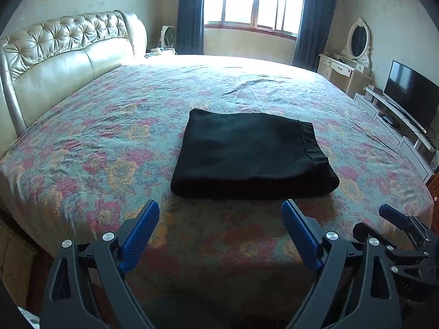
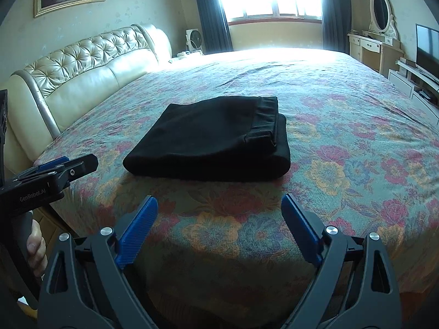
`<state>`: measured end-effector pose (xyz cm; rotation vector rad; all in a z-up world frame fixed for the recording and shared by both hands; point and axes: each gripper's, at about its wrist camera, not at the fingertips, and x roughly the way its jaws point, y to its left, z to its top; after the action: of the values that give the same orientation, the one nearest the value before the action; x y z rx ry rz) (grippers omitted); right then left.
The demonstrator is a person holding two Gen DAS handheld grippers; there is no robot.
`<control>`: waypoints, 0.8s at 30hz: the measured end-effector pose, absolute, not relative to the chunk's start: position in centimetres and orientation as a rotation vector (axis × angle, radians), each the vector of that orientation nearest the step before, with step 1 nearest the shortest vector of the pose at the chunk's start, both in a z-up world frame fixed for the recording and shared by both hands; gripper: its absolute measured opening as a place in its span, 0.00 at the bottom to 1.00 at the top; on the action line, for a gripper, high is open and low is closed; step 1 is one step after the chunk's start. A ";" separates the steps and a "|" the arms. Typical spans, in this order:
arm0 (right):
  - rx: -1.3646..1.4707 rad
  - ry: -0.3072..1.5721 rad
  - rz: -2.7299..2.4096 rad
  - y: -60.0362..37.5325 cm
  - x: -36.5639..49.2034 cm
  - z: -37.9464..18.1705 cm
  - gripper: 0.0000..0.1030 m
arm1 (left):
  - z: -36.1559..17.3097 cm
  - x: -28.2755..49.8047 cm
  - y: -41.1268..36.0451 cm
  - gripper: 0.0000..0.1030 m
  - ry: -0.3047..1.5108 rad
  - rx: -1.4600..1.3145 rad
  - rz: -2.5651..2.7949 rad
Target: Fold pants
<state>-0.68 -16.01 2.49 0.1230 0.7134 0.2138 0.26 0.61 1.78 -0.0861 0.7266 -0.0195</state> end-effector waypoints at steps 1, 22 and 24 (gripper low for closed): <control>0.124 0.716 0.214 -16.0 -0.6 2.4 0.89 | 1.8 0.3 0.6 0.87 0.731 -0.087 -0.016; 0.135 0.741 0.231 -15.7 -0.5 1.6 0.89 | 1.4 0.2 -0.3 0.87 0.734 -0.069 0.015; 0.136 0.741 0.230 -15.7 -0.6 1.6 0.89 | 1.5 0.1 -0.6 0.87 0.718 -0.049 0.002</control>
<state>-0.58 -15.69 1.57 0.1355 0.7414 0.2299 0.10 -0.64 1.52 -0.0490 0.7183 0.0016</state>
